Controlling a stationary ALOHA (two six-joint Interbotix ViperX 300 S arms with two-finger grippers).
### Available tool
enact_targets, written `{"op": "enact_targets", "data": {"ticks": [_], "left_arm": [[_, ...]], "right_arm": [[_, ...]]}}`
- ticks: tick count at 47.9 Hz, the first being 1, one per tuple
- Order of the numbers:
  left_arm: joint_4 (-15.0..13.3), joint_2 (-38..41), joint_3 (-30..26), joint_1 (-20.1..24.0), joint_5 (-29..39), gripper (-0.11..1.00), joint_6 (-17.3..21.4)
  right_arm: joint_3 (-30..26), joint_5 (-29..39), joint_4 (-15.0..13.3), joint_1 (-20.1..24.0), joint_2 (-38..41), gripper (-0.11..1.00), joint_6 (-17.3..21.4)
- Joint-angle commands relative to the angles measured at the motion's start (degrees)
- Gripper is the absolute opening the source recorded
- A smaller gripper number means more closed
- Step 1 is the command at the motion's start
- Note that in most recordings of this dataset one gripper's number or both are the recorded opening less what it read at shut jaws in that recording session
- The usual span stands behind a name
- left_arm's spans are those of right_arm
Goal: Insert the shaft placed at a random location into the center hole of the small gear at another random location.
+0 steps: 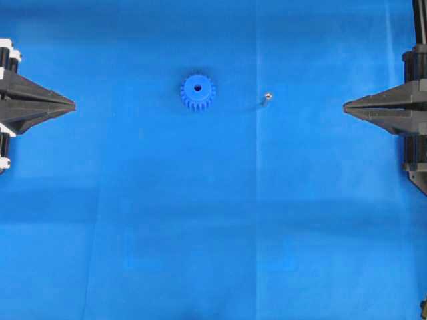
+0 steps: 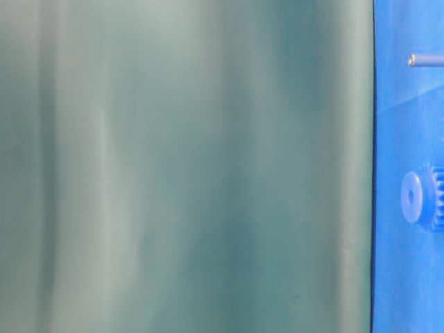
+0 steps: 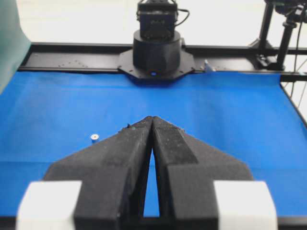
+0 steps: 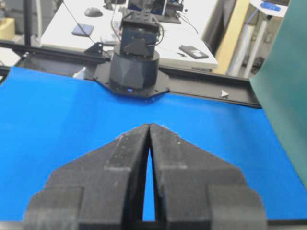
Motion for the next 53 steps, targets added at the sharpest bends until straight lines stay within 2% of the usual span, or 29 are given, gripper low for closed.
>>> {"op": "enact_targets", "data": {"ticks": [1, 7, 18, 26, 32, 37, 42, 44, 53], "left_arm": [[0.1, -0.2, -0.7, -0.3, 0.9, 0.0, -0.9], [0.1, -0.7, -0.6, -0.3, 1.2, 0.0, -1.1], [0.1, -0.9, -0.3, -0.3, 1.4, 0.0, -1.2], [0.1, -0.9, -0.1, -0.3, 1.4, 0.0, -1.2], [0.1, -0.9, 0.1, -0.3, 1.4, 0.0, -1.2], [0.1, -0.9, 0.2, -0.3, 1.5, 0.0, -1.2], [0.1, -0.9, 0.4, -0.3, 1.5, 0.0, -1.2], [0.1, -1.0, 0.4, -0.3, 1.5, 0.0, -1.2], [0.1, -1.3, 0.6, -0.3, 1.5, 0.0, -1.2]], "right_arm": [[-0.5, -0.3, -0.1, -0.2, 0.2, 0.0, -0.4], [-0.9, 0.9, 0.0, -1.3, 1.9, -0.06, 0.2], [-0.1, -1.5, 1.1, -5.4, 7.8, -0.06, 0.4], [0.1, -5.5, 1.9, -9.3, 16.3, -0.03, 0.4], [0.1, -10.3, 2.0, -11.2, 23.9, 0.1, 0.4], [-0.3, -15.6, 3.9, -12.1, 31.3, 0.36, 0.5], [-0.8, -19.9, 5.8, -12.9, 38.0, 0.67, 0.5], [-0.9, -21.2, 6.4, -13.2, 40.5, 0.76, 0.5], [-2.0, -26.0, 9.5, -13.3, 50.7, 0.61, 0.6]]}}
